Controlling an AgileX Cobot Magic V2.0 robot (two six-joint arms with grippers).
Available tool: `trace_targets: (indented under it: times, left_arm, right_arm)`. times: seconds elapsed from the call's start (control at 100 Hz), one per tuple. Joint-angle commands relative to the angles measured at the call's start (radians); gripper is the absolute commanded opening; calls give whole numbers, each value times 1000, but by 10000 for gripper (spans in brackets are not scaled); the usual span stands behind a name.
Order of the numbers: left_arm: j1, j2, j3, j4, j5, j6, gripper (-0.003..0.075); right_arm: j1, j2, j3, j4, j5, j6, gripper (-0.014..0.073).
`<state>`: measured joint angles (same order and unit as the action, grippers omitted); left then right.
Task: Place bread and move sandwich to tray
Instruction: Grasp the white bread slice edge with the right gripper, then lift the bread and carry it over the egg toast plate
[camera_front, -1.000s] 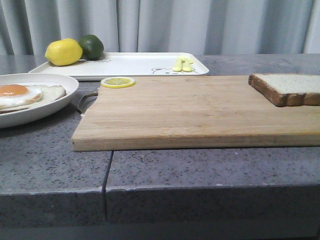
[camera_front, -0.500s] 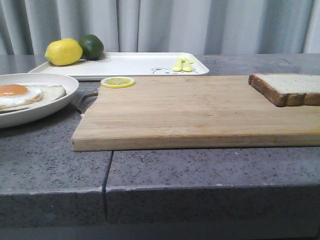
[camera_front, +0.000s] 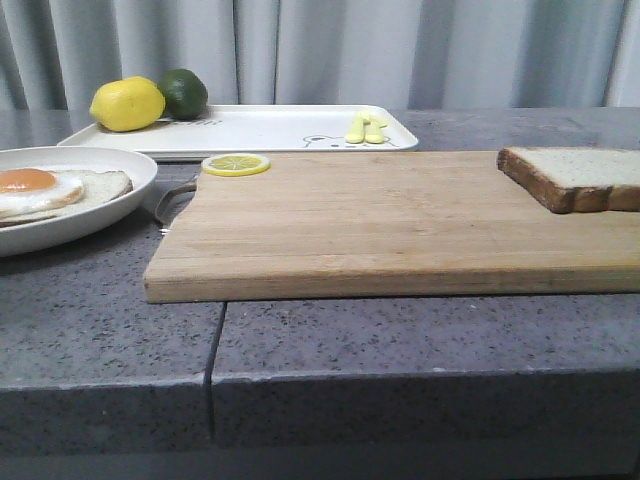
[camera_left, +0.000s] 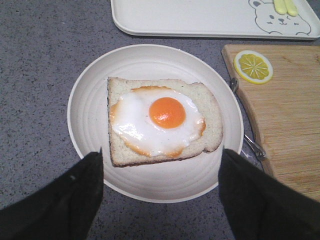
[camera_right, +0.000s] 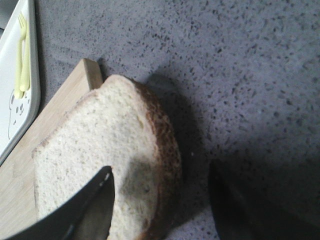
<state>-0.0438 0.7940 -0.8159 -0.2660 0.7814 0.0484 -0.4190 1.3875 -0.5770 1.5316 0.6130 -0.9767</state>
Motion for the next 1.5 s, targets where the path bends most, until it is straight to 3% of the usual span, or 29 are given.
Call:
trace_targets:
  times: [0.0,0.61,1.12,1.29,1.42,1.49]
  left_arm:
    - [1,-1,-36,-16,-60,3,459]
    - [1,-1,-36,-16,-60,3,459]
    - [1,-1,-36,-16,-60,3,459]
    - [1,-1,-36,-16,-60,3,459]
    - [1,-1,-36,-16,-60,3,459]
    - [1,-1,-36,-16,-60,3,459]
  right_arm:
    - [-10,-14,-29,41,44,-21,432]
    - [-5,12,-36,51,82,-24,432]
    - [73,107,-90,69,103,-24,413]
    - [73,122,-90,69,103,-24,239]
    - [73,123,-90,69,103,-24,4]
    - [73,123,-90,69,104,-24,-72]
